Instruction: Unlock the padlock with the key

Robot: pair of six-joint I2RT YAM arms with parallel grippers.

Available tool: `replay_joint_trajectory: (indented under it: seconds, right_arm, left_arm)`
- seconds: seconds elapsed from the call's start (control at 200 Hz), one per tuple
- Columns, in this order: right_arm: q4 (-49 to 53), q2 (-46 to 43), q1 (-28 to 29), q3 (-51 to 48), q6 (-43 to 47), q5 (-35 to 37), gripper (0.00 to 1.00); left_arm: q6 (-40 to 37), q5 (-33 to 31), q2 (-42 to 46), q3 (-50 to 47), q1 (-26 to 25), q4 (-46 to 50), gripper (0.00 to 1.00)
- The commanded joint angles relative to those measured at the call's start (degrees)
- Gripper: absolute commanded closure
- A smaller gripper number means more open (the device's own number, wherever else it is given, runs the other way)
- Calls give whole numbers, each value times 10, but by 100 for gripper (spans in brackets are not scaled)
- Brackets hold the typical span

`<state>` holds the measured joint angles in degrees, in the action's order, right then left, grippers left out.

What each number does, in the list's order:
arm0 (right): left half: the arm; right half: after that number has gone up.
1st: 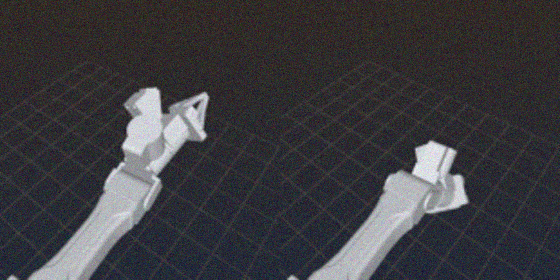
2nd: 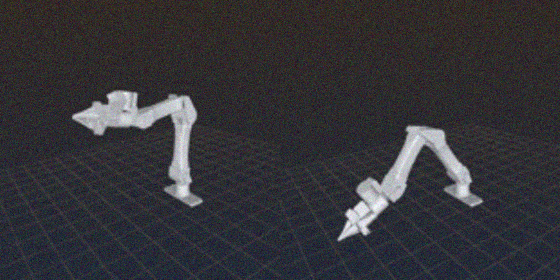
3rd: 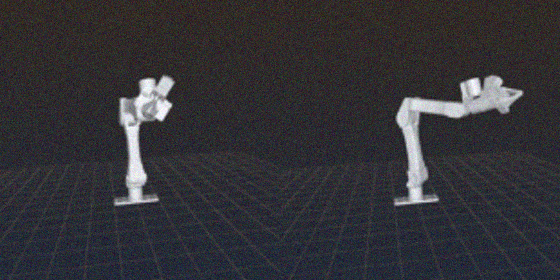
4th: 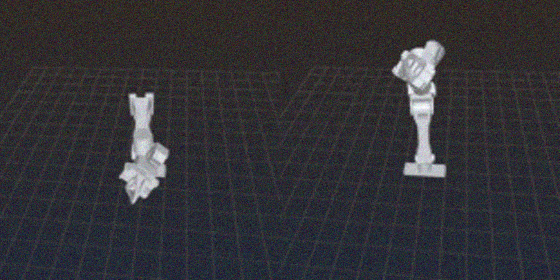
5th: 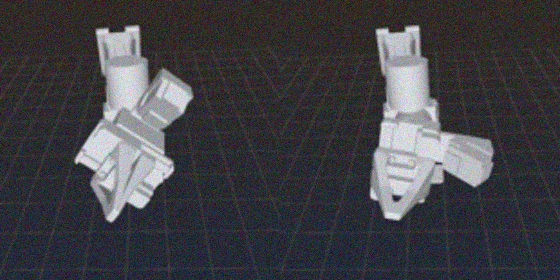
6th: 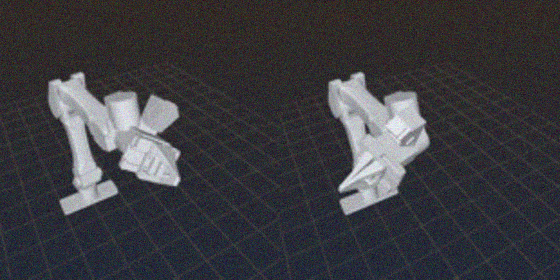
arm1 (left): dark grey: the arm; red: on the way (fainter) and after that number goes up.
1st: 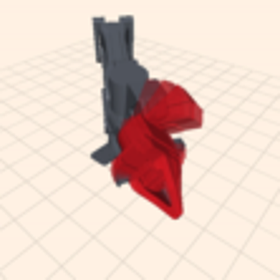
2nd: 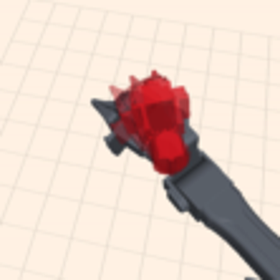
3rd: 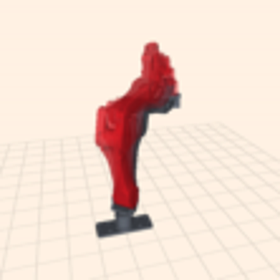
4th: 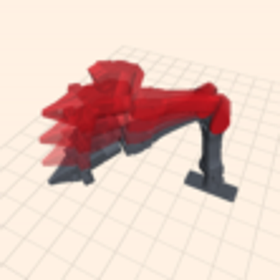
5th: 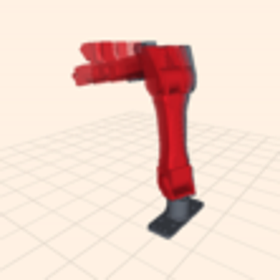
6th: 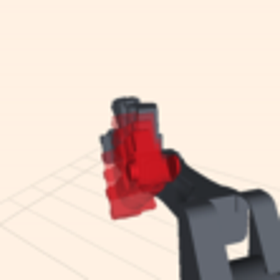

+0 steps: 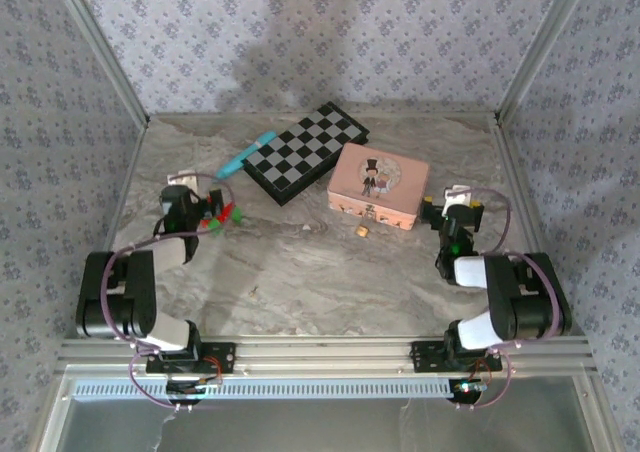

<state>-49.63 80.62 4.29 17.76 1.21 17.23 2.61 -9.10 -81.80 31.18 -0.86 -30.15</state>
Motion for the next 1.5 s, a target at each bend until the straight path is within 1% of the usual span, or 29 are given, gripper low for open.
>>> replay_joint_trajectory:
  seconds: [0.0, 0.06, 0.135, 0.225, 0.255, 0.29, 0.39, 0.455, 0.52, 0.58, 0.635, 0.675, 0.735, 0.785, 0.835, 1.014, 1.094, 1.144, 1.254, 1.399, 1.414, 1.494]
  right_arm:
    - [84, -58, 25, 38, 14, 68, 0]
    - [138, -89, 40, 63, 12, 84, 0]
    - [220, -126, 60, 98, -23, 83, 0]
    - [321, -144, 102, 144, -80, 68, 0]
    - [354, -142, 122, 162, -95, 66, 0]
    - [388, -135, 148, 181, -103, 64, 0]
    - [486, -101, 224, 235, -130, 70, 0]
    - [524, -75, 274, 263, -140, 56, 0]
    - [562, -49, 322, 290, -147, 67, 0]
    - [604, -23, 361, 320, -161, 67, 0]
    - [641, 0, 390, 349, -173, 61, 0]
    - [661, 15, 410, 365, -172, 55, 0]
    - [688, 35, 433, 384, -174, 64, 0]
    - [702, 47, 442, 391, -181, 73, 0]
    - [714, 54, 443, 390, -193, 70, 0]
    - [719, 44, 421, 373, -224, 50, 0]
    - [714, 32, 414, 362, -232, 43, 0]
    - [711, 25, 407, 354, -237, 41, 0]
    - [711, 15, 397, 346, -245, 35, 0]
    - [714, 3, 394, 338, -244, 36, 0]
    - [714, 1, 394, 337, -245, 35, 0]
    - [717, -3, 393, 335, -245, 35, 0]
  left_arm:
    - [16, -86, 46, 50, -22, 106, 0]
    - [47, -112, 64, 71, -33, 155, 0]
    - [97, -122, 90, 95, -49, 224, 0]
    - [161, -99, 122, 114, -71, 316, 0]
    - [172, -80, 134, 116, -80, 344, 0]
    - [182, -62, 147, 118, -94, 376, 0]
    - [210, -55, 186, 113, -142, 475, 2]
    - [229, -54, 211, 107, -181, 543, 3]
    - [259, -50, 233, 99, -216, 609, 6]
    - [283, -29, 252, 90, -245, 657, 11]
    - [322, -21, 269, 81, -272, 705, 13]
    - [343, -1, 283, 72, -290, 726, 17]
    - [387, 9, 301, 55, -320, 749, 21]
    - [410, 13, 313, 38, -349, 755, 25]
    - [433, 7, 319, 25, -378, 764, 26]
    - [478, 12, 305, 5, -473, 784, 31]
    - [498, 9, 300, -8, -504, 789, 33]
    - [507, 11, 301, -21, -512, 773, 37]
    - [508, 18, 293, -42, -512, 720, 44]
    - [489, 9, 252, -39, -512, 694, 54]
    - [488, 9, 247, -39, -512, 677, 55]
    - [484, 8, 229, -40, -512, 654, 57]
